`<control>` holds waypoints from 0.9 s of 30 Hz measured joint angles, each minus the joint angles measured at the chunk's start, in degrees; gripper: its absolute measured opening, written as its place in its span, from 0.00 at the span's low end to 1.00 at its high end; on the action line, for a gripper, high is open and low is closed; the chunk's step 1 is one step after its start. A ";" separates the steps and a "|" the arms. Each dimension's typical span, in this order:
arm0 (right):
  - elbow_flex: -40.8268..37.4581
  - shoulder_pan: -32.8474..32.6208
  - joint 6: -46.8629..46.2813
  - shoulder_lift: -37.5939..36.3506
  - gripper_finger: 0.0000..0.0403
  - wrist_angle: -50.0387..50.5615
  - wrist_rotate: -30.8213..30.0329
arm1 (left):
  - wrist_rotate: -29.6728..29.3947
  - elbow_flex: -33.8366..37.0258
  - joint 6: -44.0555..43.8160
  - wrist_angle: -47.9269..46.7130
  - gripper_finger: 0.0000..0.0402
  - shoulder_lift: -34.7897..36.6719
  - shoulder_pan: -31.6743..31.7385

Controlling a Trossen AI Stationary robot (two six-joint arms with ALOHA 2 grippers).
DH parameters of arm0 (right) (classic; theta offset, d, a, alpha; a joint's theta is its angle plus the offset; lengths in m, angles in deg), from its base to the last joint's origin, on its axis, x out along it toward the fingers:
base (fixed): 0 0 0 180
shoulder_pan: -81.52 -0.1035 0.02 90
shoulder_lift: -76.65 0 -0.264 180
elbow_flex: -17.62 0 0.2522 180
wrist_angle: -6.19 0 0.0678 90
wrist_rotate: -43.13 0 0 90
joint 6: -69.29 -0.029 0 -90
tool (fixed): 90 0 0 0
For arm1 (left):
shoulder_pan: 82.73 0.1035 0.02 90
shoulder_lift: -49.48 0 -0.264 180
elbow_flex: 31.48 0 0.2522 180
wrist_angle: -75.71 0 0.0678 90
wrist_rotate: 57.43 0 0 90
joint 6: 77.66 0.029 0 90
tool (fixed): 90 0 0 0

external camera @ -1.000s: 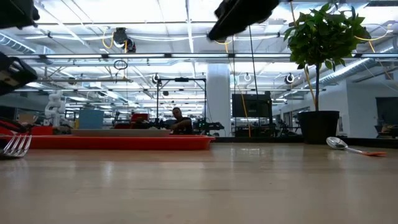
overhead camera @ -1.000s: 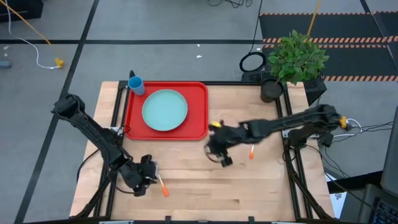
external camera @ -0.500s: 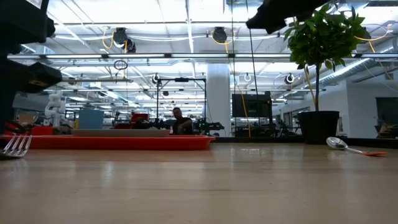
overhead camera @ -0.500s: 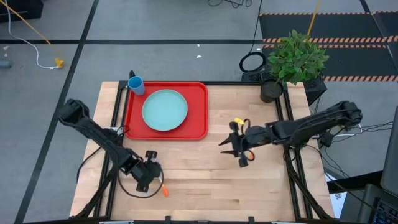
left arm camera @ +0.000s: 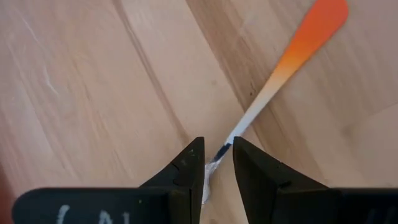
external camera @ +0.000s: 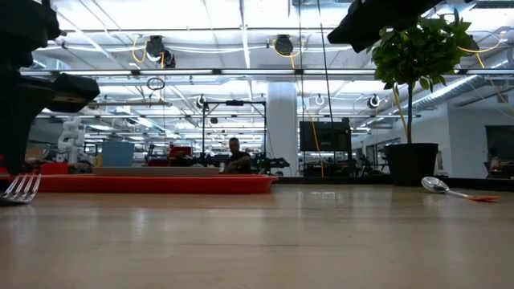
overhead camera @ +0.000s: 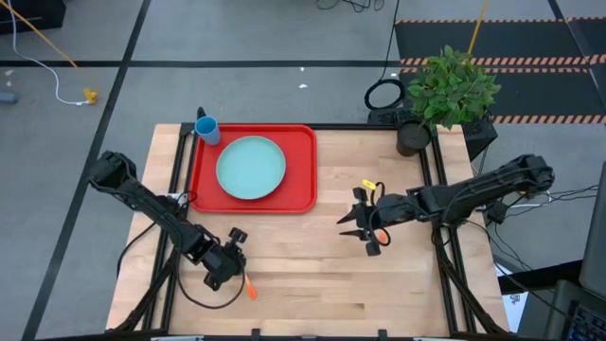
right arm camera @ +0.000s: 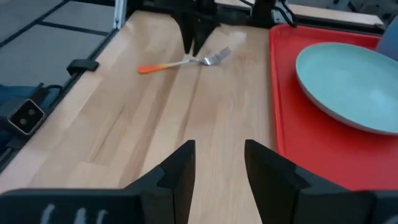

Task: Pick and place plate/cup/fork/spoon on tray
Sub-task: Put the orange fork on the red serving tray to the right of the light green plate

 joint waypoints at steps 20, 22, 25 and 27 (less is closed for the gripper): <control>0.02 -0.04 1.30 0.02 0.33 -0.04 0.03 | 1.41 0.00 2.99 0.06 0.22 -2.82 0.26; 0.02 -0.04 1.47 0.02 0.33 -0.04 0.03 | 1.82 0.00 3.82 -0.13 0.22 -3.83 0.26; 0.02 -0.04 1.57 0.02 0.33 -0.04 0.03 | 1.38 -0.02 4.95 -0.03 0.22 -5.18 0.26; 0.04 -0.04 1.58 0.02 0.33 -0.04 0.03 | 0.19 -0.09 5.46 0.45 0.22 -5.82 0.15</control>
